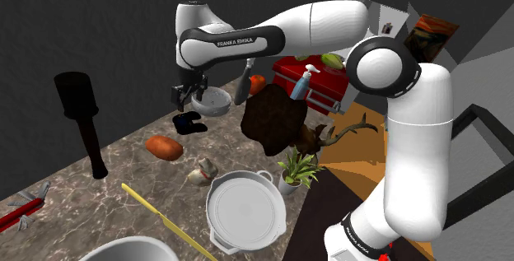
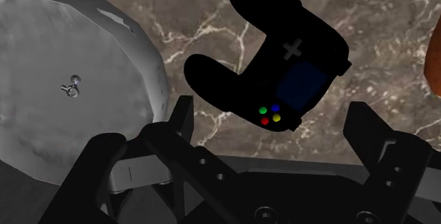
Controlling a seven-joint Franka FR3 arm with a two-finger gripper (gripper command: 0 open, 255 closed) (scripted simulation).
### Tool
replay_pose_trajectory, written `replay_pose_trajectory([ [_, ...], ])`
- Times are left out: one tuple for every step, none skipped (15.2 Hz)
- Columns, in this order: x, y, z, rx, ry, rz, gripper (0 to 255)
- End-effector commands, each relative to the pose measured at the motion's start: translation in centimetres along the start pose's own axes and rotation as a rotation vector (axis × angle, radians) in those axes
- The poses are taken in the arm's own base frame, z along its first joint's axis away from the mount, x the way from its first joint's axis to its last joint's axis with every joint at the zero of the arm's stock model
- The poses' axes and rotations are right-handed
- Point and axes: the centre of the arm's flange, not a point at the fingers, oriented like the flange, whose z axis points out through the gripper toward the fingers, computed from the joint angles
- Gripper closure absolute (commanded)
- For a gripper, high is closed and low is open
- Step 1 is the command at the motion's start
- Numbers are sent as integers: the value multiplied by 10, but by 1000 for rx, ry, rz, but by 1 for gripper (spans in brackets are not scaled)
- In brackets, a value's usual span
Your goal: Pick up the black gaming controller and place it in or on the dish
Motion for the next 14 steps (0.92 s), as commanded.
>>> replay_pose_trajectory([
  [3, -1, 9, -1, -1, -2, 0],
  [3, -1, 14, -1, -1, -2, 0],
  [3, -1, 19, -1, -1, -2, 0],
  [3, -1, 25, -1, -1, -2, 0],
  [3, -1, 30, -1, -1, -2, 0],
  [3, -1, 38, -1, -1, -2, 0],
  [3, -1, 38, -1, -1, -2, 0],
  [3, -1, 38, -1, -1, -2, 0],
  [3, -1, 38, -1, -1, -2, 0],
  [3, -1, 38, -1, -1, -2, 0],
  [3, -1, 38, -1, -1, -2, 0],
  [3, -1, 38, -1, -1, -2, 0],
  [3, -1, 38, -1, -1, -2, 0],
  [3, -1, 38, -1, -1, -2, 0],
])
